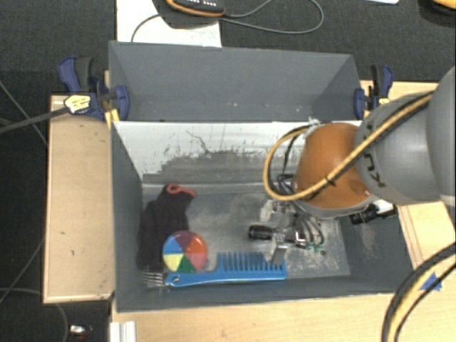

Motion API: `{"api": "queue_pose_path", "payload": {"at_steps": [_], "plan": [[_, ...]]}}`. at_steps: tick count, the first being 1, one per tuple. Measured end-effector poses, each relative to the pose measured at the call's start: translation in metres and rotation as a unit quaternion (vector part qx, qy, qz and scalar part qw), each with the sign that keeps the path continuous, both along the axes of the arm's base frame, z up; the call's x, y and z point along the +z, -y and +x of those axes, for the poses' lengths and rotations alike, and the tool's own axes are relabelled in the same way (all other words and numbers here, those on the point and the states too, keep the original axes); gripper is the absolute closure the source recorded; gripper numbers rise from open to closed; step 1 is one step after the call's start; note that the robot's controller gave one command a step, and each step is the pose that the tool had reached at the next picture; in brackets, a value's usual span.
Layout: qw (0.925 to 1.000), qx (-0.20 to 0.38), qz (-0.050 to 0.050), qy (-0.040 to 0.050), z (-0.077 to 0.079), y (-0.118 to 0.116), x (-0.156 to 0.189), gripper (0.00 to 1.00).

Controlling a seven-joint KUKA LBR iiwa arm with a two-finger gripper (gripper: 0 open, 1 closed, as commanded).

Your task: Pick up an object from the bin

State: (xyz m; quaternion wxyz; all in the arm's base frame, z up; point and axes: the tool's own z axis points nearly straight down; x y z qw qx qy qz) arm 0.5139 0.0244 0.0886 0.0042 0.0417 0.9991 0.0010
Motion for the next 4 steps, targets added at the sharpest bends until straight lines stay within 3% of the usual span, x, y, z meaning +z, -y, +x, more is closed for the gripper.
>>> {"api": "queue_pose_path", "payload": {"at_steps": [1, 2, 3, 4], "plan": [[1.0, 0.009, 0.0, 0.0012, -0.015, 0.0, 0.003, 0.0], [1.0, 0.0, 0.0, -0.0016, -0.008, 0.0, -0.013, 0.0], [1.0, 0.001, 0.0, 0.0035, -0.021, -0.003, -0.018, 0.0], [1.0, -0.001, 0.0, 0.0012, -0.011, -0.001, -0.019, 1.0]]}}
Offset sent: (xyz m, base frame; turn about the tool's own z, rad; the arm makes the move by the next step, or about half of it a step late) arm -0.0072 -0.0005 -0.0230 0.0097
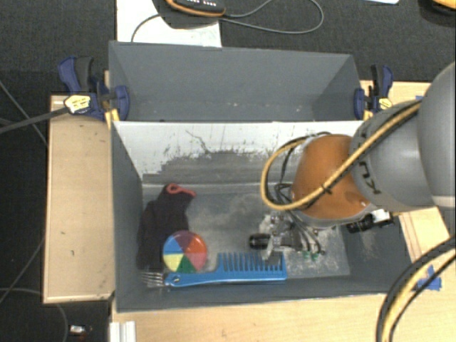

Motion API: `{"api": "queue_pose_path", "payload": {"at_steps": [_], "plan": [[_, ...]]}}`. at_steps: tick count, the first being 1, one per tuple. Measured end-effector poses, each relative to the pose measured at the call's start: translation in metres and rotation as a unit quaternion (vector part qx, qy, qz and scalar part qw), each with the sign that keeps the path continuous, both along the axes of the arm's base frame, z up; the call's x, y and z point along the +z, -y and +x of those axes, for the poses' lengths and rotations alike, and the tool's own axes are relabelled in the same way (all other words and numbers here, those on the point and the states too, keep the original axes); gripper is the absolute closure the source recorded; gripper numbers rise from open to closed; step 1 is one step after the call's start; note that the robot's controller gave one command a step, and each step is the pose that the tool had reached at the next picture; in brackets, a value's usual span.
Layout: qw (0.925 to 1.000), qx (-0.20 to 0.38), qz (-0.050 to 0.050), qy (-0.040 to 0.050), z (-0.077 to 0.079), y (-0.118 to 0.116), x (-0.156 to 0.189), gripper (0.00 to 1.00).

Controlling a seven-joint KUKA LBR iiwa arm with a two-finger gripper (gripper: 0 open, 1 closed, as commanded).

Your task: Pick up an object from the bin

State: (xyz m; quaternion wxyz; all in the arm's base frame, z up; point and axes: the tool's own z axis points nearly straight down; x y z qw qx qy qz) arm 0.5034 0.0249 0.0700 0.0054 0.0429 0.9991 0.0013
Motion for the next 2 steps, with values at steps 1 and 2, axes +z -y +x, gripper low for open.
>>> {"api": "queue_pose_path", "payload": {"at_steps": [1, 2], "plan": [[1.0, 0.0, 0.0, 0.0, 0.0, 0.0, 0.0001, 1.0], [1.0, -0.001, 0.0, 0.0007, -0.0002, 0.0, 0.0058, 1.0]]}}
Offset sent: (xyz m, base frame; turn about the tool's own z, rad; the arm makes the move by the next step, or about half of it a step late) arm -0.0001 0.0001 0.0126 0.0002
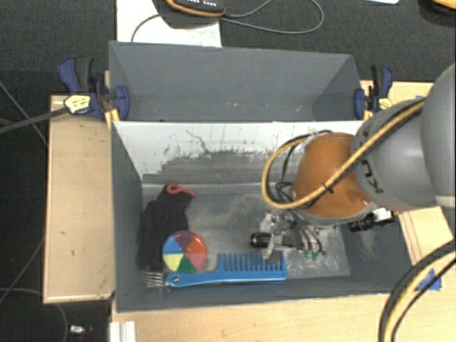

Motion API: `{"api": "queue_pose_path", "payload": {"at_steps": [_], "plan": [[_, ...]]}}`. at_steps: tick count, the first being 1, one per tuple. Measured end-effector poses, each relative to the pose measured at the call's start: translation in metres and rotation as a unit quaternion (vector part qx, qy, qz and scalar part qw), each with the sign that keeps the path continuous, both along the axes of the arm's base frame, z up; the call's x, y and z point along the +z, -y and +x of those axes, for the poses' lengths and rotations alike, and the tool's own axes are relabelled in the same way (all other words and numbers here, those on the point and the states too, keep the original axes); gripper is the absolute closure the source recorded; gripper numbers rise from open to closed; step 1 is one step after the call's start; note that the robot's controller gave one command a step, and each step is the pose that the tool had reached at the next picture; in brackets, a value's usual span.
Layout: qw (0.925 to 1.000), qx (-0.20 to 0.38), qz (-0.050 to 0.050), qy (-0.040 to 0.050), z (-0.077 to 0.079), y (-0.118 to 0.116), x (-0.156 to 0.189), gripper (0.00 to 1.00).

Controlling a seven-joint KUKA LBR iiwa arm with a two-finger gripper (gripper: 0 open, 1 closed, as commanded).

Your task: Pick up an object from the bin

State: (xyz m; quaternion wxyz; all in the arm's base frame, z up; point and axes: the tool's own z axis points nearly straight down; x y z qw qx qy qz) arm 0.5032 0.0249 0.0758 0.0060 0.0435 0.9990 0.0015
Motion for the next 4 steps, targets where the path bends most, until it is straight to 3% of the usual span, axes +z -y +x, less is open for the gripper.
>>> {"api": "queue_pose_path", "payload": {"at_steps": [2, 3, 4], "plan": [[1.0, 0.0, 0.0, 0.0009, 0.0, 0.0, 0.027, 1.0], [1.0, 0.0, 0.0, -0.0054, -0.003, 0.0, 0.055, 1.0], [1.0, 0.0, 0.0, -0.0037, -0.002, 0.0, 0.109, 1.0]]}}
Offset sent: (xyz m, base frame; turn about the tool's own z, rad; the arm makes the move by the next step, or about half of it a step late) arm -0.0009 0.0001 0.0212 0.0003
